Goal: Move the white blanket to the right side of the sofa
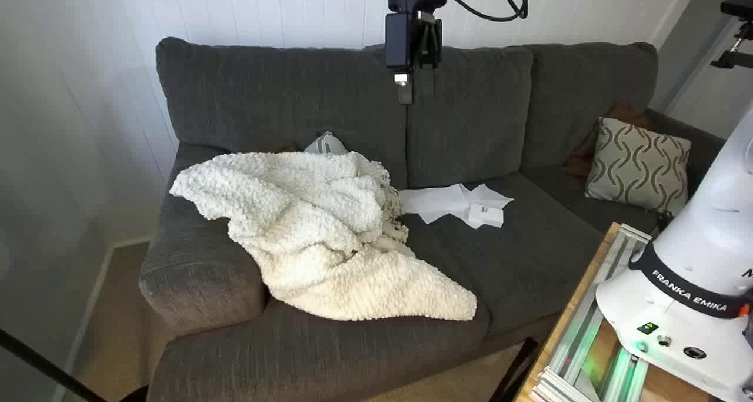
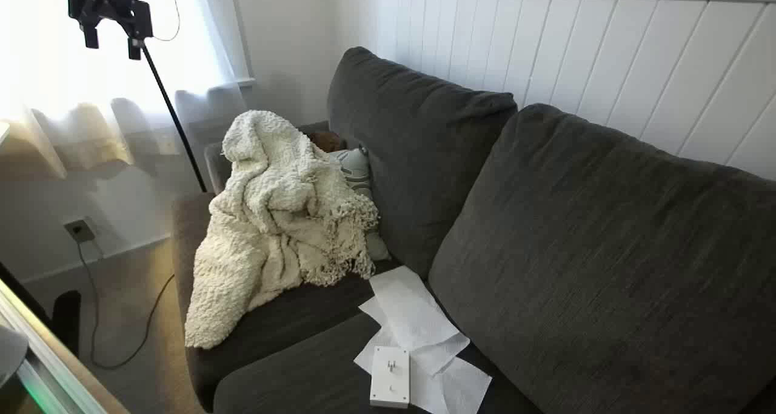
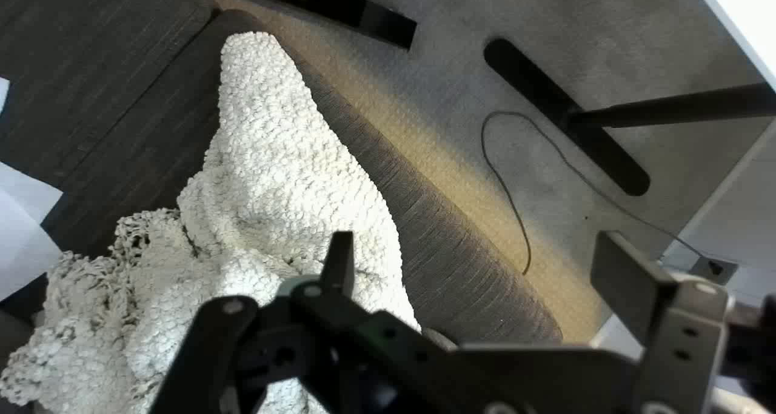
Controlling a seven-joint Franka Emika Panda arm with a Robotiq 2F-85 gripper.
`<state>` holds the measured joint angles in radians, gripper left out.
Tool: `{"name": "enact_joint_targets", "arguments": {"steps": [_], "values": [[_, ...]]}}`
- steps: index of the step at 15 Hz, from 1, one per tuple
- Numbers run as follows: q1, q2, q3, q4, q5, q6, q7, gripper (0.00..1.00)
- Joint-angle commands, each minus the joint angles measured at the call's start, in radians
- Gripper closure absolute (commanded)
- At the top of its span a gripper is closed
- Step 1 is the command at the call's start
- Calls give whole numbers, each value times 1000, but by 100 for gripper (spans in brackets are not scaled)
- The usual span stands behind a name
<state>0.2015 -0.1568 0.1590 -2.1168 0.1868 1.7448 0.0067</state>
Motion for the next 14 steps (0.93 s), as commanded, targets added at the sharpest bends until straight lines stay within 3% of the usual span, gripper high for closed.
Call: {"name": "enact_joint_targets", "arguments": {"steps": [1, 7, 9, 14], "values": [[-8, 0, 8, 2, 1, -2, 0, 0], [-14, 23, -2, 30, 27, -8, 3, 0], [-47, 70, -40, 89, 73, 24, -9, 0], [-159, 229, -151, 252, 226, -26, -83, 0]]}}
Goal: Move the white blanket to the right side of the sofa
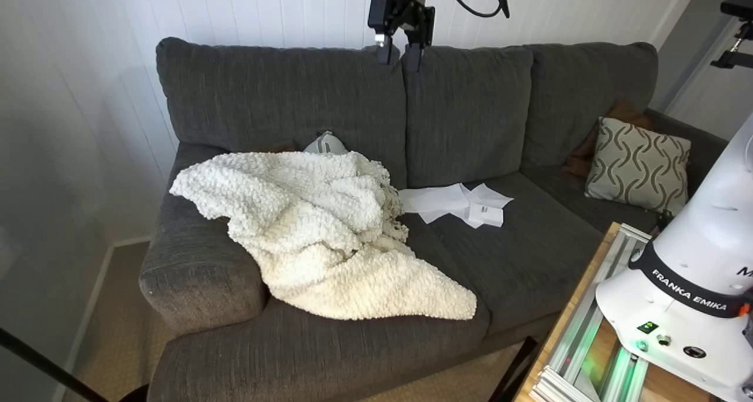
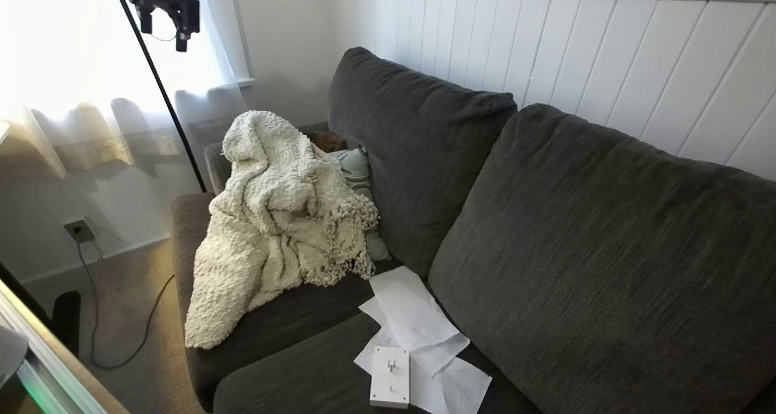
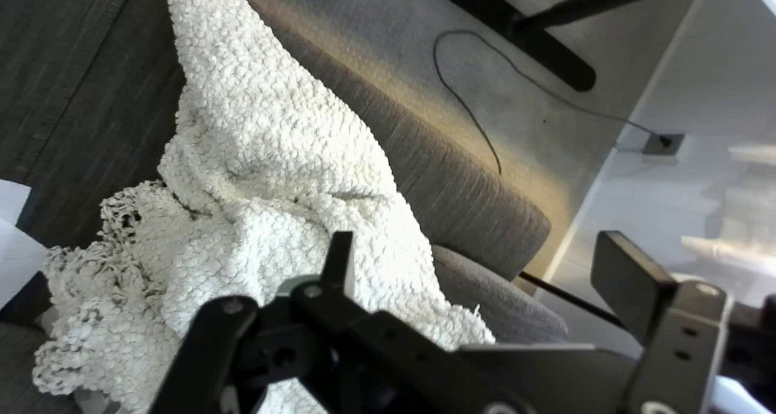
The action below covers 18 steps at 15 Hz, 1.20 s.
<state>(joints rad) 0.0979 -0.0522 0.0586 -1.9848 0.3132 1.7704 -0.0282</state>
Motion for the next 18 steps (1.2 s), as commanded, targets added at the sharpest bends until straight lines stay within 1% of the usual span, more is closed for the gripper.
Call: {"name": "enact_joint_targets", "arguments": {"steps": [1, 5, 11, 13, 14, 16, 18], "values": [[-75, 156, -63, 135, 124, -54, -55, 0], [-142, 290, -88, 176, 150, 53, -129, 0], [-231, 499, -77, 267, 204, 204, -234, 0], [-266, 561, -64, 309, 230, 194, -252, 0], [-242, 493, -68, 240, 178, 207, -218, 0], [-264, 543, -63, 272, 190, 207, -233, 0], [-268, 559, -60, 290, 192, 207, -235, 0]]}}
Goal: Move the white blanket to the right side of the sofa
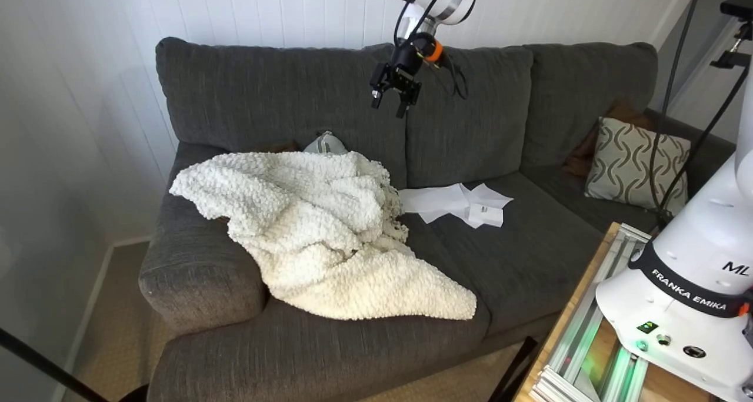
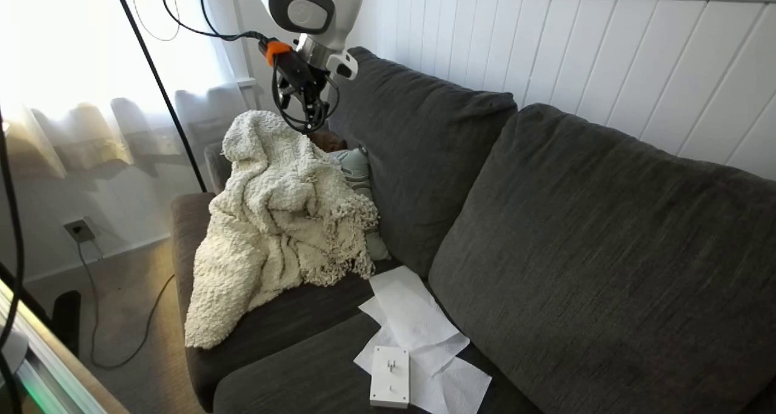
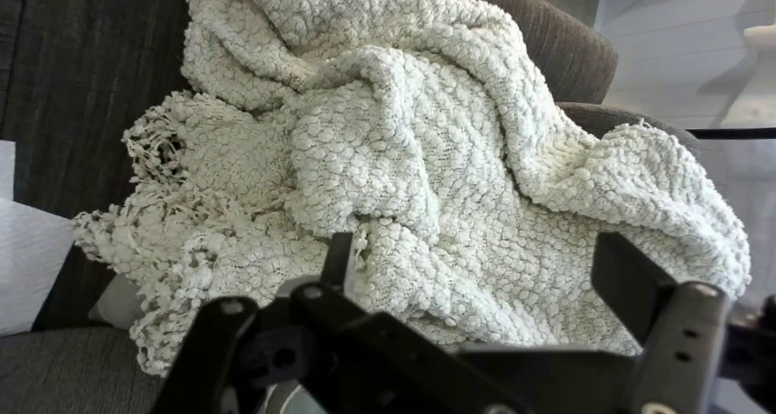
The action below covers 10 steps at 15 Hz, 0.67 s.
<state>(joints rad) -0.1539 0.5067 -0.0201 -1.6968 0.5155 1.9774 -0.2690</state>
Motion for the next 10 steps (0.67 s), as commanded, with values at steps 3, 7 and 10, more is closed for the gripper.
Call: {"name": "enact_joint_targets", "arguments": {"steps": [3, 7, 10], "values": [[-16, 1, 24, 11, -9, 0, 5, 0], [-28, 94, 20, 86, -24, -26, 5, 0], [-61, 202, 19, 152, -25, -40, -8, 0]]}}
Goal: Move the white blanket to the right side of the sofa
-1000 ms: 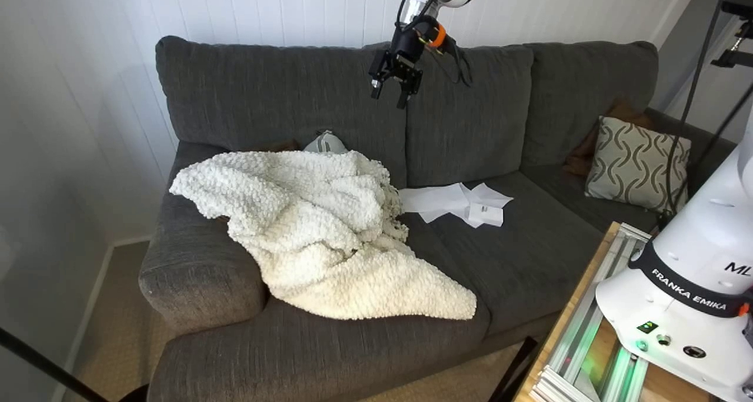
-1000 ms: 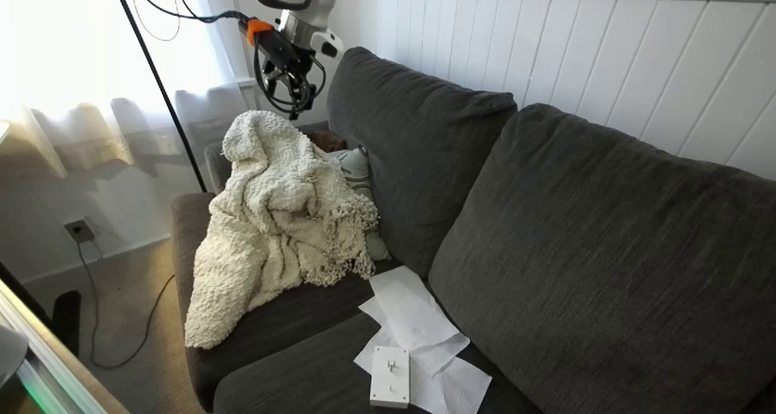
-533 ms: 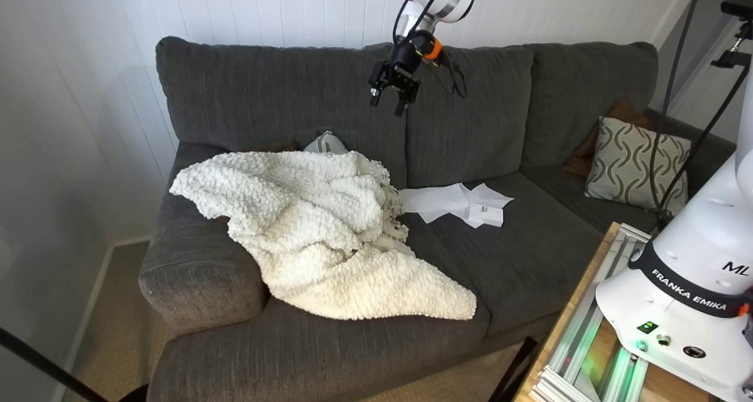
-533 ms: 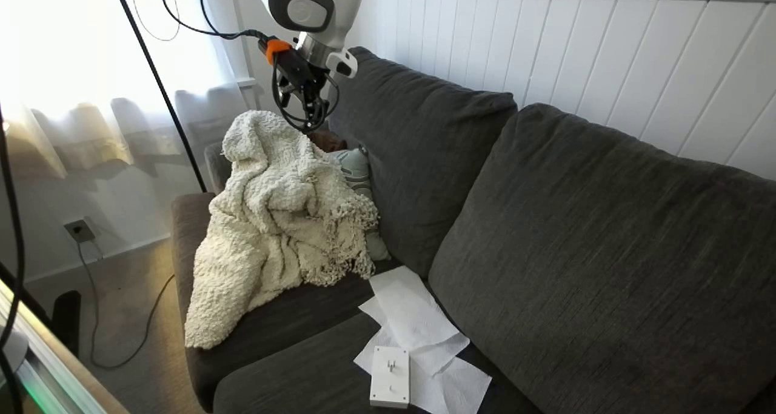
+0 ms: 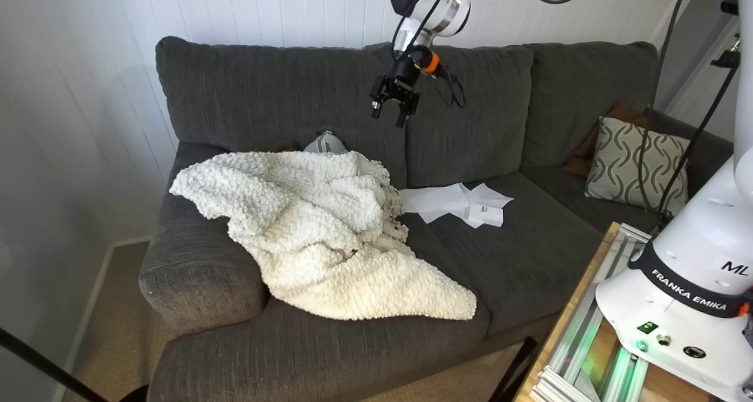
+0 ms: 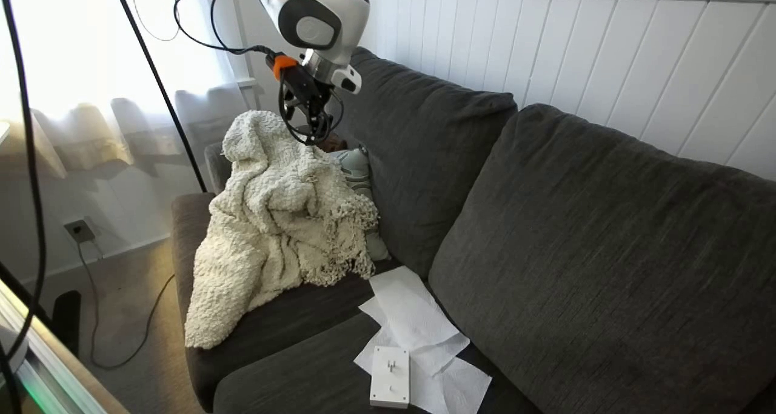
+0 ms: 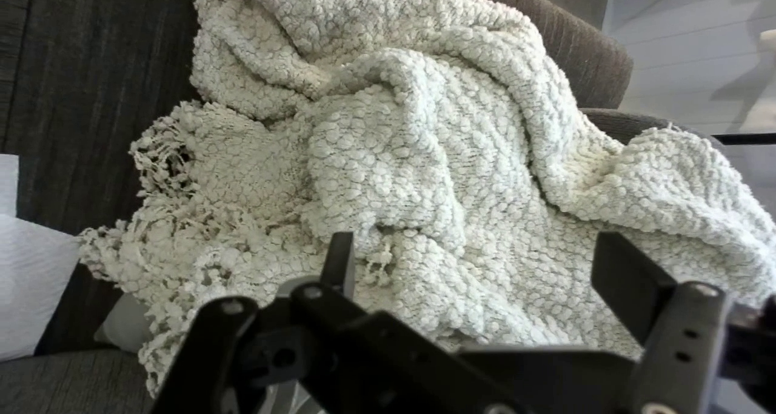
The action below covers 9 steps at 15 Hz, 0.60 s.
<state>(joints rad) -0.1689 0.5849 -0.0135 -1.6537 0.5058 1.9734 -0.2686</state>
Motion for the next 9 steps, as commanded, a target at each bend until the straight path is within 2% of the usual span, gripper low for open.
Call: {"name": "enact_joint_targets", "arguments": {"steps": [1, 9], "values": [[-58, 157, 16, 128, -13, -28, -19, 0], [-134, 411, 69, 344, 14, 48, -32, 0]]}}
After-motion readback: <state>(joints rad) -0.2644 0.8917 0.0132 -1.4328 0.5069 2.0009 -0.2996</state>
